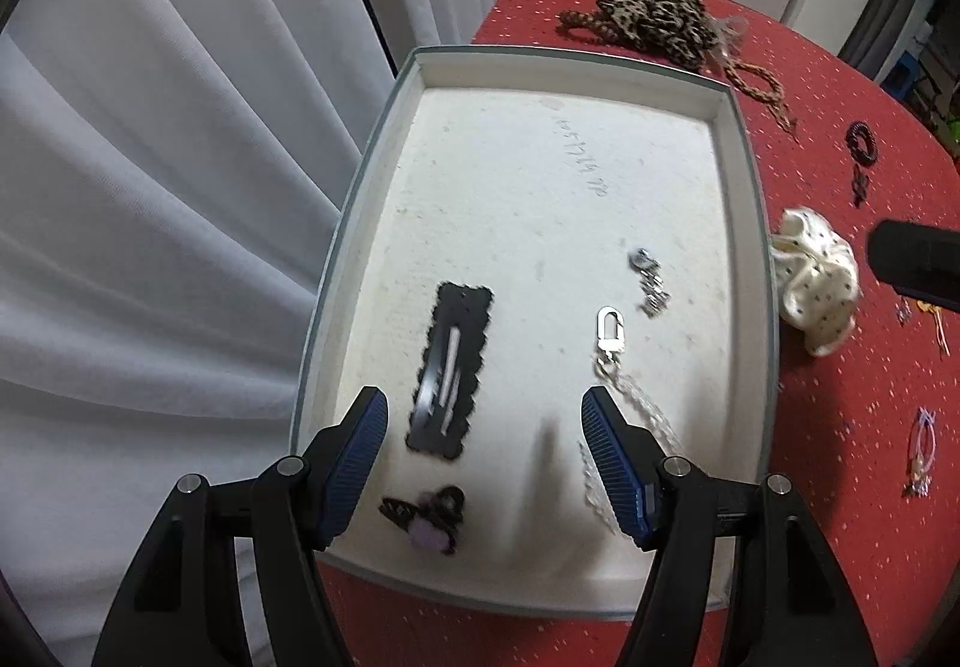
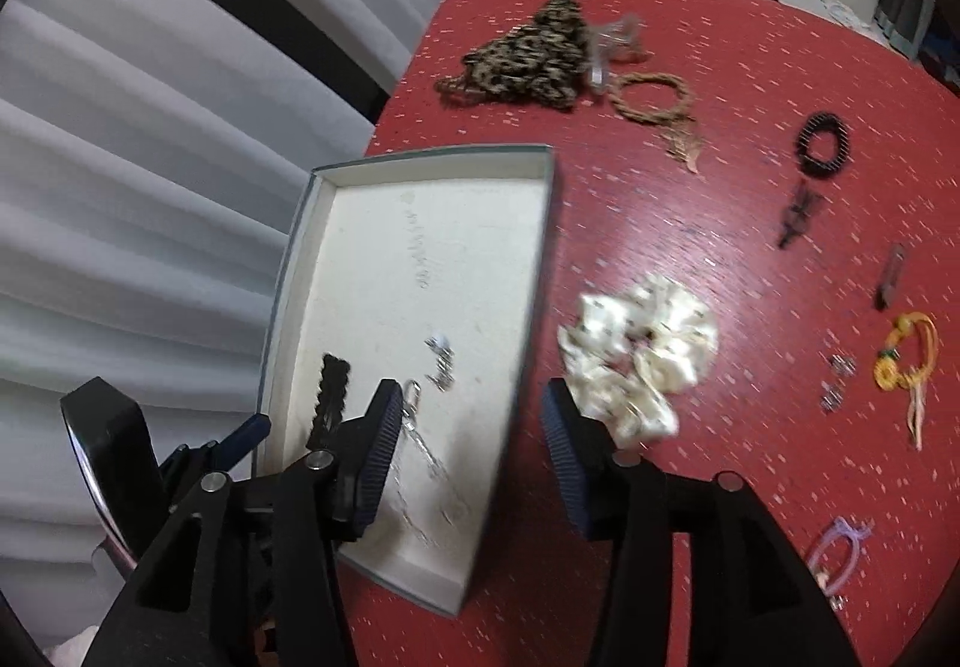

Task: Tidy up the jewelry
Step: 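Withdraw both tools from the tray back over the table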

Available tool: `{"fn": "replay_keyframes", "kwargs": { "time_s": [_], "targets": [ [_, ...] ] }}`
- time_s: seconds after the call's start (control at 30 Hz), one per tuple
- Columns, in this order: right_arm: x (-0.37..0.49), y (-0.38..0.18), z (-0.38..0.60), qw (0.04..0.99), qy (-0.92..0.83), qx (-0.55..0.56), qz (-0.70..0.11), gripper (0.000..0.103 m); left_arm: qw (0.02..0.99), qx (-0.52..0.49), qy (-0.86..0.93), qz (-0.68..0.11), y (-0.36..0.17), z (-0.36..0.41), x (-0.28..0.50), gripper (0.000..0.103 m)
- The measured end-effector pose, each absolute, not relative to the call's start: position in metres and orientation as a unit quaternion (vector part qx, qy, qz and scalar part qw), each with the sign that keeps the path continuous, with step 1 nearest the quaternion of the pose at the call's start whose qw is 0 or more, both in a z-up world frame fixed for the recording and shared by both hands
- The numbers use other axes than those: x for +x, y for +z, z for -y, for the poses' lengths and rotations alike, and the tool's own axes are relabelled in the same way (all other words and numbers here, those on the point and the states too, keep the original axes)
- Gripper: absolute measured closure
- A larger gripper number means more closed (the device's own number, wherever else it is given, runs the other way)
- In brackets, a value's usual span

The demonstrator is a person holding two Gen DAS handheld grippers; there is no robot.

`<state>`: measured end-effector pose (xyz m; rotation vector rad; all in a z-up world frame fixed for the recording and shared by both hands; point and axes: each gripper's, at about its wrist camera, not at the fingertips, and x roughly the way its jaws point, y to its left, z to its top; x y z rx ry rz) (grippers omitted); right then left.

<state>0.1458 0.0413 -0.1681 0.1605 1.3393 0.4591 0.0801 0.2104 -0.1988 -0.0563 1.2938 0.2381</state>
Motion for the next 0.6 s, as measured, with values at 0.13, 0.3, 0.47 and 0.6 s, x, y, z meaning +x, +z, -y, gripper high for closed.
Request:
{"fn": "replay_keyframes", "kwargs": {
  "time_s": [0.13, 0.3, 0.47, 0.6],
  "targets": [
    [0.135, -0.166, -0.015, 0.756, 0.196, 0.088, -0.619, 0.048, 0.792, -0.02, 0.107, -0.6, -0.193, -0.199, 0.071, 0.005],
    [0.121, -0.167, 0.024, 0.753, 0.168, 0.108, -0.627, 0.045, 0.788, -0.007, 0.089, -0.608, -0.188, -0.18, 0.065, 0.005],
    [0.106, -0.174, 0.07, 0.749, 0.129, 0.13, -0.636, 0.045, 0.794, 0.012, 0.066, -0.604, -0.176, -0.154, 0.067, 0.003],
    [0.094, -0.177, 0.104, 0.748, 0.102, 0.147, -0.639, 0.041, 0.8, 0.019, 0.045, -0.598, -0.165, -0.131, 0.07, 0.0]
  ]
}}
